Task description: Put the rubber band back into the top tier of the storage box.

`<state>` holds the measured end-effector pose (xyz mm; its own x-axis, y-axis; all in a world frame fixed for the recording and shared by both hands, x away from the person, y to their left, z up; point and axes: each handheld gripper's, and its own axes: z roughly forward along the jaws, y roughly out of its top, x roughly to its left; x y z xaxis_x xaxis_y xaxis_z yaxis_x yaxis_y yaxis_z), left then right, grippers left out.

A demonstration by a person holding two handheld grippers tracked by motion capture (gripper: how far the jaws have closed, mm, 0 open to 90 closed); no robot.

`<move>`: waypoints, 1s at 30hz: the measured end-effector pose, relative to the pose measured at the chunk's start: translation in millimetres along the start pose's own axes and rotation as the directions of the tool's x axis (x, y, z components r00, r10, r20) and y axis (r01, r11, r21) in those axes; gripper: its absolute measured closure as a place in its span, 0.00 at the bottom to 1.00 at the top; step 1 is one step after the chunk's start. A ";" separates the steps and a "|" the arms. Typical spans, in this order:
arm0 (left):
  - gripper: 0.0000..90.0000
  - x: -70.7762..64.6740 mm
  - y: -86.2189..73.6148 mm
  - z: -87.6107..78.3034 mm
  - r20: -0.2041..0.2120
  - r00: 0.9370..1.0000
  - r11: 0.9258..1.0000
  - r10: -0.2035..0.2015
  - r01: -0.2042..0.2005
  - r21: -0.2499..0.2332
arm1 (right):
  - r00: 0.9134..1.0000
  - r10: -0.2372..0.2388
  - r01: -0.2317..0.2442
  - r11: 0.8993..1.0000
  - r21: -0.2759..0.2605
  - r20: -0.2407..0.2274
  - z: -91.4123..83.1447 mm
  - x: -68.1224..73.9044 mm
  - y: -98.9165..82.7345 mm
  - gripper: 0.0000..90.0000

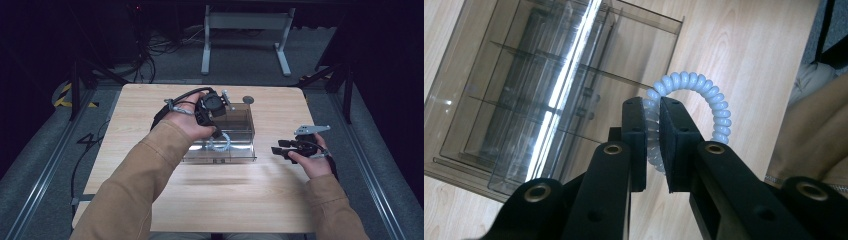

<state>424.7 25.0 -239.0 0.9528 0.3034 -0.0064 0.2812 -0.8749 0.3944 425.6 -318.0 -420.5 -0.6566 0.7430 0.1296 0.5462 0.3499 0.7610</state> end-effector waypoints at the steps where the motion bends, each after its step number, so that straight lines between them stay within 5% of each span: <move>1: 0.91 2.0 0.4 0.5 -0.004 1.000 1.000 -0.004 0.004 0.001 | 1.000 0.000 0.000 1.000 0.000 0.001 0.1 -0.2 0.1 0.57; 12: 0.91 19.9 3.0 5.4 -0.012 0.998 0.998 -0.065 0.065 -0.004 | 1.000 -0.002 0.002 1.000 0.001 -0.005 1.6 0.0 1.5 0.56; 30: 0.91 34.9 10.8 31.0 -0.043 0.995 0.996 -0.087 0.088 0.023 | 1.000 -0.002 0.002 1.000 0.001 -0.008 2.2 -0.7 1.9 0.56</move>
<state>464.5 14.5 -263.5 0.9192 0.3938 -0.0013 0.3662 -0.8535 0.3707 428.3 -316.6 -420.5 -0.6621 0.7375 0.1330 0.5451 0.3521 0.7609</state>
